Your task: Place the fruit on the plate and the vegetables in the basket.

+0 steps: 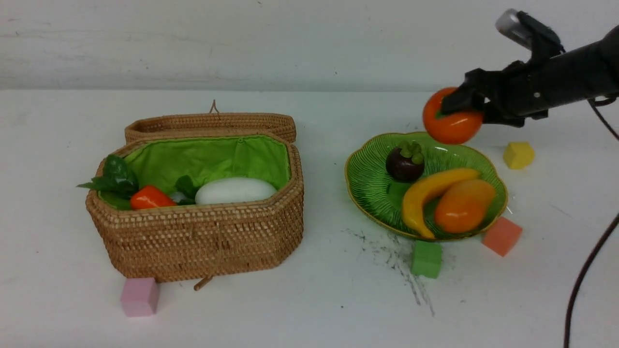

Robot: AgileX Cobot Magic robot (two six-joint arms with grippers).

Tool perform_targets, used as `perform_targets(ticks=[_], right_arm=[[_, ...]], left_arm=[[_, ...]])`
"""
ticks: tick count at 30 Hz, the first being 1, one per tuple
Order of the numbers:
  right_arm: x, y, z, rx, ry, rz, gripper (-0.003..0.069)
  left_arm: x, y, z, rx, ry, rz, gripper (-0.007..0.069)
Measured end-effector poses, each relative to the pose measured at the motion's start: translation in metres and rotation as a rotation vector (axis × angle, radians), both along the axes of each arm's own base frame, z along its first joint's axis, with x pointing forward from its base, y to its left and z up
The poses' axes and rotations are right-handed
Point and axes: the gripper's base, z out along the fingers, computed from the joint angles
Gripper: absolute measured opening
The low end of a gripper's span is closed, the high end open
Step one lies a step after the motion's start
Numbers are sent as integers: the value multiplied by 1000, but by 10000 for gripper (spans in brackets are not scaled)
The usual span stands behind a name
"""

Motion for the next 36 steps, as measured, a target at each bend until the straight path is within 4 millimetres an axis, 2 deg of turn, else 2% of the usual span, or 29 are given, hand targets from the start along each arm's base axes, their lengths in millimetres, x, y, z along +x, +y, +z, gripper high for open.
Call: perform_targets(ticks=[2,6,10,13,15,17,20,24,26,27,29,31,34,36], right_arm=[[9,3,-19,-12,3,-37,511],[17,1,-42,-28,13,-80,511],[18,1,-44,-32,15,-75,518],[17,1,-44,-33,18,-65,579],[17,2,-43,-33,19,-57,650],[15,2,-39,-33,12,-55,673],[11,1,-20,-30,-23,-54,671],[-3,-5,12,-25,-42,-8,619],[-24,-14,43,-45,-35,65,555],[-29,-15,48,-55,-25,87,535],[-60,-27,86,-83,-9,118,447],[-87,-35,113,-116,15,114,360],[-146,-43,158,-215,5,30,197],[-187,-43,177,-273,-35,-25,110]], left_arm=[[0,0,0,0,0,0,239],[0,0,0,0,0,0,239],[0,0,0,0,0,0,239],[0,0,0,0,0,0,239],[0,0,0,0,0,0,239],[0,0,0,0,0,0,239],[0,0,0,0,0,0,239],[0,0,0,0,0,0,239],[0,0,0,0,0,0,239],[0,0,0,0,0,0,239],[0,0,0,0,0,0,239],[0,0,0,0,0,0,239],[0,0,0,0,0,0,239],[0,0,0,0,0,0,239]])
